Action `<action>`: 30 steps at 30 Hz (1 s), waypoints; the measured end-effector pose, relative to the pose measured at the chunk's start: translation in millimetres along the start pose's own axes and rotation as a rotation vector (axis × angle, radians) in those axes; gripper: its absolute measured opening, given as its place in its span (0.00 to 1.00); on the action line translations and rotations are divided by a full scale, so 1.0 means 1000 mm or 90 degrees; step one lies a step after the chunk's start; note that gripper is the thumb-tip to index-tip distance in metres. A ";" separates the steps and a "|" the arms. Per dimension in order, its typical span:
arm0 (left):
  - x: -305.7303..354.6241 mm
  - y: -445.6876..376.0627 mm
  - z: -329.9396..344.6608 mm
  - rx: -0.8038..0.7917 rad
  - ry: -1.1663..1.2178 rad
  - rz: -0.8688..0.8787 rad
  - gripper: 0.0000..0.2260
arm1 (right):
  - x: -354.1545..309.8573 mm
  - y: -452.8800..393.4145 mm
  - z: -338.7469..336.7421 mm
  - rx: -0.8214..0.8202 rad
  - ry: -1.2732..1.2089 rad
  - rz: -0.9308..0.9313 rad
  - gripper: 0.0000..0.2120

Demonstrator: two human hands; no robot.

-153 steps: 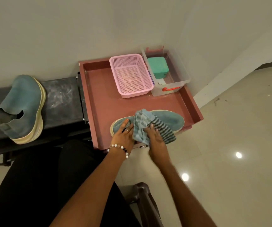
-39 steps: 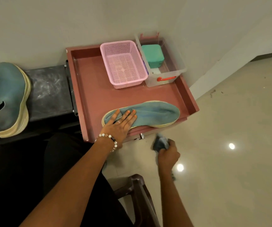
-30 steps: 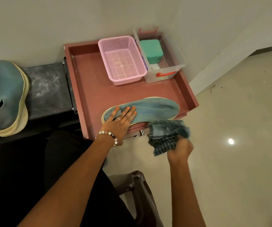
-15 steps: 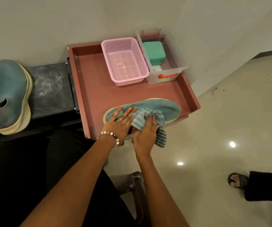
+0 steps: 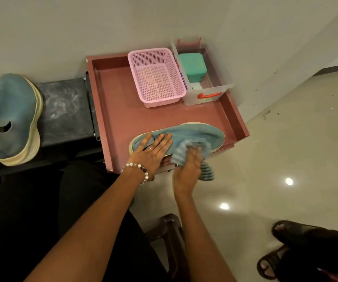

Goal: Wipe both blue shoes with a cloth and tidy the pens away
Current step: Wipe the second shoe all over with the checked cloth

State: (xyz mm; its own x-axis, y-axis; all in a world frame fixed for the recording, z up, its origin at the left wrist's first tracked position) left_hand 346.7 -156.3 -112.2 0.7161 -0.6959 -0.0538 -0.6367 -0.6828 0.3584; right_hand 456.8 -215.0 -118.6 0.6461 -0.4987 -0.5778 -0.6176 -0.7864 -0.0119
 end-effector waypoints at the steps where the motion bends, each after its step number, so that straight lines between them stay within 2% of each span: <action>1: 0.001 0.000 0.000 -0.003 -0.003 0.010 0.47 | -0.016 0.007 0.007 -0.025 -0.034 0.004 0.30; 3: 0.001 0.000 0.000 -0.005 0.000 0.029 0.44 | -0.031 0.007 0.009 -0.049 -0.021 -0.104 0.28; 6: 0.000 0.000 -0.001 -0.002 0.001 0.016 0.48 | -0.004 -0.002 -0.007 -0.072 0.118 -0.425 0.28; 7: 0.000 0.001 -0.001 -0.003 0.003 0.011 0.49 | 0.016 -0.016 -0.017 -0.063 0.172 -0.471 0.32; 8: 0.000 0.001 -0.001 -0.008 0.007 0.010 0.49 | 0.036 -0.034 -0.027 -0.060 0.213 -0.465 0.37; 9: 0.000 0.002 -0.001 -0.012 0.012 0.008 0.48 | 0.052 -0.049 -0.036 -0.063 0.229 -0.441 0.37; 12: 0.000 0.001 -0.002 -0.010 0.014 0.003 0.48 | 0.057 -0.055 -0.038 -0.002 0.232 -0.411 0.25; 13: 0.000 0.001 -0.002 -0.013 0.016 0.003 0.49 | 0.052 -0.049 -0.031 0.016 0.217 -0.356 0.25; 17: 0.000 0.002 -0.002 -0.012 0.013 -0.003 0.50 | 0.010 -0.011 -0.001 0.046 0.001 0.072 0.30; 18: 0.000 0.002 -0.003 -0.013 0.014 0.000 0.50 | -0.005 -0.003 0.002 0.048 -0.039 0.101 0.28; 20: 0.000 0.004 -0.002 -0.011 0.006 0.004 0.50 | -0.022 0.003 0.001 0.022 -0.057 -0.015 0.27; 22: 0.000 0.002 0.000 -0.011 0.003 0.005 0.51 | -0.013 -0.006 -0.017 -0.050 -0.070 -0.103 0.27; 23: -0.001 0.002 0.000 -0.012 0.006 0.004 0.51 | -0.004 -0.014 -0.031 -0.093 -0.103 -0.093 0.24; 25: 0.000 0.001 -0.001 -0.015 0.014 0.005 0.49 | 0.017 -0.031 -0.065 -0.116 -0.211 0.041 0.15; 27: 0.001 0.002 -0.003 -0.009 0.021 0.005 0.48 | 0.043 -0.047 -0.101 0.036 -0.286 0.247 0.10; 28: 0.001 0.001 -0.003 -0.004 0.020 0.004 0.48 | 0.052 -0.051 -0.118 0.148 -0.299 0.300 0.10; 29: 0.001 0.001 -0.002 -0.003 0.018 0.002 0.48 | 0.055 -0.055 -0.129 0.240 -0.301 0.307 0.13; 30: 0.000 0.001 -0.002 -0.007 0.018 0.002 0.48 | 0.053 -0.059 -0.135 0.284 -0.277 0.278 0.16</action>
State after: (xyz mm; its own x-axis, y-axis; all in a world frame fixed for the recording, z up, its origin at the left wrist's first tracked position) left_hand 346.7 -157.1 -109.7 0.7223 -0.6911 -0.0265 -0.6353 -0.6782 0.3694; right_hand 588.4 -244.6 -38.4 0.1238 -0.4696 -0.8742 -0.9592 -0.2825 0.0158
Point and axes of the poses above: each hand's wrist, its own y-axis away from the middle knuckle, its own z-axis out of the palm, x = y × z, the point moved 7 cm from there along -y, towards the middle knuckle, and after that the axes turned 8 degrees about y, right-handed, at the moved point
